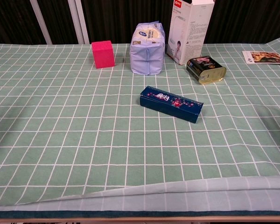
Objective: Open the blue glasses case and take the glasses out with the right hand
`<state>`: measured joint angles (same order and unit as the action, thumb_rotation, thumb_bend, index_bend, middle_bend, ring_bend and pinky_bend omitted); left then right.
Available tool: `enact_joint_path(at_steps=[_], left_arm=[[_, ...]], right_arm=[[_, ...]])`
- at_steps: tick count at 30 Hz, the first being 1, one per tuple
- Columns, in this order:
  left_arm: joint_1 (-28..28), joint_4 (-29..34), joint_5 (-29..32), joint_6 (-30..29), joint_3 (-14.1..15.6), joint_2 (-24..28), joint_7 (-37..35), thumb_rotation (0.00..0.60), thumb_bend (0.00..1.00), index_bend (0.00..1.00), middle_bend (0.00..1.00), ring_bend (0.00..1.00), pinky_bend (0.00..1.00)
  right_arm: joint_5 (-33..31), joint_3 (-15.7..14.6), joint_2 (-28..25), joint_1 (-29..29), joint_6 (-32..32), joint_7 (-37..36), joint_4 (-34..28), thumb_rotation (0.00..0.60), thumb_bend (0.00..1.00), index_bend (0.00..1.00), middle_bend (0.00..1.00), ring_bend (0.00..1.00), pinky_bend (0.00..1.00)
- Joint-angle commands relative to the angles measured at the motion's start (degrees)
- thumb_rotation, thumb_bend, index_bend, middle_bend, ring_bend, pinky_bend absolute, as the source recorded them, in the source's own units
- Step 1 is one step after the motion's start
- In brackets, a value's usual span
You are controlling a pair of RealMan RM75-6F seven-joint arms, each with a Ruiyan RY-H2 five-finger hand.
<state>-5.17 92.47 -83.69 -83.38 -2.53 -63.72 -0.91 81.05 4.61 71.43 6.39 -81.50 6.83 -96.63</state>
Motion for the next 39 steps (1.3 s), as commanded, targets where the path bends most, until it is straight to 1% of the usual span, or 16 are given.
enact_joint_path(at_steps=[1, 20, 26, 29, 34, 39], left_arm=[[0.0, 0.0, 0.0, 0.0, 0.0, 0.0, 0.0, 0.6, 0.0, 0.0, 0.0, 0.0, 0.0], [0.1, -0.1, 0.1, -0.1, -0.1, 0.0, -0.4, 0.6, 0.0, 0.0, 0.0, 0.0, 0.0], [-0.1, -0.3, 0.6, 0.3, -0.4, 0.0, -0.6, 0.6, 0.0, 0.0, 0.0, 0.0, 0.0], [-0.2, -0.4, 0.9, 0.5, -0.5, 0.0, -0.7, 0.6, 0.0, 0.0, 0.0, 0.0, 0.0], [-0.5, -0.2, 1.5, 1.0, -0.8, 0.1, -1.0, 0.6, 0.0, 0.0, 0.0, 0.0, 0.0], [-0.5, 0.0, 1.4, 1.3, -0.7, 0.3, -1.3, 0.6, 0.0, 0.0, 0.0, 0.0, 0.0]], right_arm=[[0.0, 0.0, 0.0, 0.0, 0.0, 0.0, 0.1, 0.6, 0.13, 0.0, 0.0, 0.0, 0.25], [0.3, 0.0, 0.1, 0.1, -0.2, 0.3, -0.8, 0.6, 0.13, 0.0, 0.0, 0.0, 0.25], [-0.1, 0.8, -0.2, 1.0, 0.4, 2.2, -3.9, 0.6, 0.07, 0.0, 0.0, 0.0, 0.25], [-1.2, 1.8, 0.3, 2.3, 1.8, 4.2, -5.7, 0.6, 0.07, 0.0, 0.0, 0.0, 0.25], [-6.0, 5.0, 3.0, 6.5, 6.0, 9.5, -9.3, 0.6, 0.07, 0.0, 0.0, 0.0, 0.25], [-12.5, 8.7, 8.8, 12.5, 10.0, 17.3, -10.8, 0.6, 0.07, 0.0, 0.0, 0.0, 0.25]])
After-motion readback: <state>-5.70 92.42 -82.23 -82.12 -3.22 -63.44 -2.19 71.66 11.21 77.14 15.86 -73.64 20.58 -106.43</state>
